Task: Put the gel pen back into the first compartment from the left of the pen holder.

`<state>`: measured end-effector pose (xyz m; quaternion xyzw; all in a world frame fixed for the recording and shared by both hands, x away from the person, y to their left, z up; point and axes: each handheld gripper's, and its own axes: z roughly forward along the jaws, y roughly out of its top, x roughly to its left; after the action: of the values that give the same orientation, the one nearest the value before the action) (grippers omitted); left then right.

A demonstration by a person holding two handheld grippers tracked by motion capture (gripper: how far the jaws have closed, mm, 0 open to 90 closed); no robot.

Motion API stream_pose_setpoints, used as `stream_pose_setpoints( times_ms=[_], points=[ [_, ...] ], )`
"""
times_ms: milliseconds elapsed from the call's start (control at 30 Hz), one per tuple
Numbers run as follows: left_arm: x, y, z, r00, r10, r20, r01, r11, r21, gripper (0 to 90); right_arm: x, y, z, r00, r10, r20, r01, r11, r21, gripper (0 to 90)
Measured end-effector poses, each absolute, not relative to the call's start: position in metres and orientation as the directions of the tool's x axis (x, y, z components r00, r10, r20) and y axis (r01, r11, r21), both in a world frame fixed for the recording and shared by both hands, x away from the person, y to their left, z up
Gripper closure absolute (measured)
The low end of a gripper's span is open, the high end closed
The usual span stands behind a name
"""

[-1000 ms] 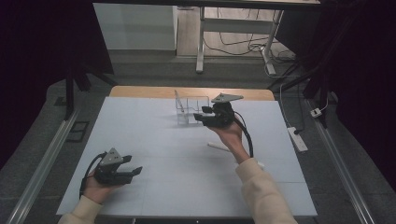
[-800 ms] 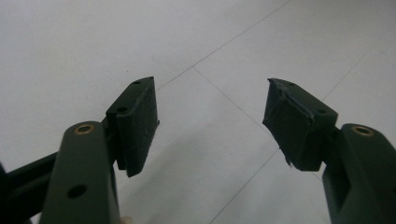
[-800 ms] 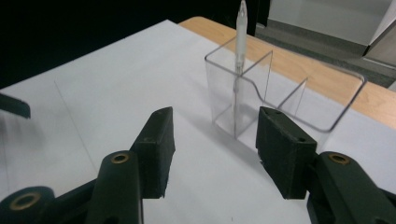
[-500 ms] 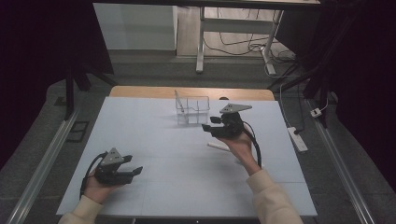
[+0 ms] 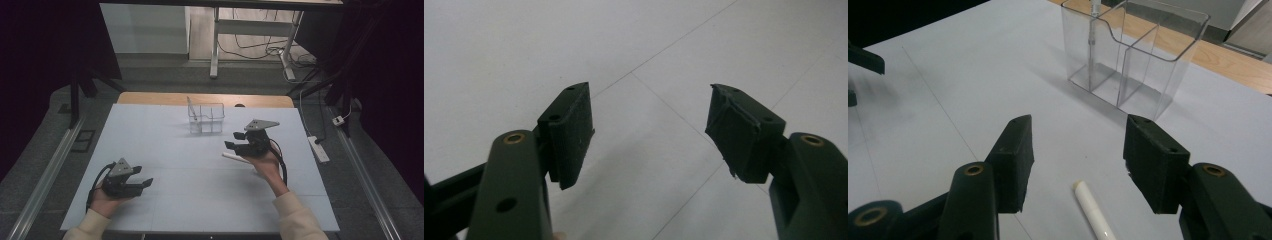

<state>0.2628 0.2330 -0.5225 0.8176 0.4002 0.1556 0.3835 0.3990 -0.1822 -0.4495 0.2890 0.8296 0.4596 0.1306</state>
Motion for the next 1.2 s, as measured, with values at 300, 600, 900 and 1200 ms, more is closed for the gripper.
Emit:
stream_pose_setpoints(
  times_ms=[300,600,900,1200],
  points=[
    [0.263,0.233,-0.522,0.631,0.774,-0.053,0.535,-0.385,0.752,34.8,0.395,-0.196,-0.455,-0.798,0.601,0.035,0.365,0.437,0.822,45.1],
    [0.262,0.233,-0.522,0.631,0.774,-0.052,0.533,-0.385,0.754,34.8,0.391,-0.214,-0.455,-0.791,0.611,0.03,0.376,0.447,0.812,44.0],
    [0.264,0.232,-0.523,0.635,0.771,-0.052,0.532,-0.387,0.753,34.7,0.39,-0.228,-0.453,-0.789,0.614,0.037,0.409,0.479,0.777,41.7],
    [0.263,0.231,-0.522,0.638,0.769,-0.047,0.528,-0.392,0.754,34.7,0.389,-0.245,-0.451,-0.781,0.624,0.028,0.429,0.502,0.751,41.1]
  ],
)
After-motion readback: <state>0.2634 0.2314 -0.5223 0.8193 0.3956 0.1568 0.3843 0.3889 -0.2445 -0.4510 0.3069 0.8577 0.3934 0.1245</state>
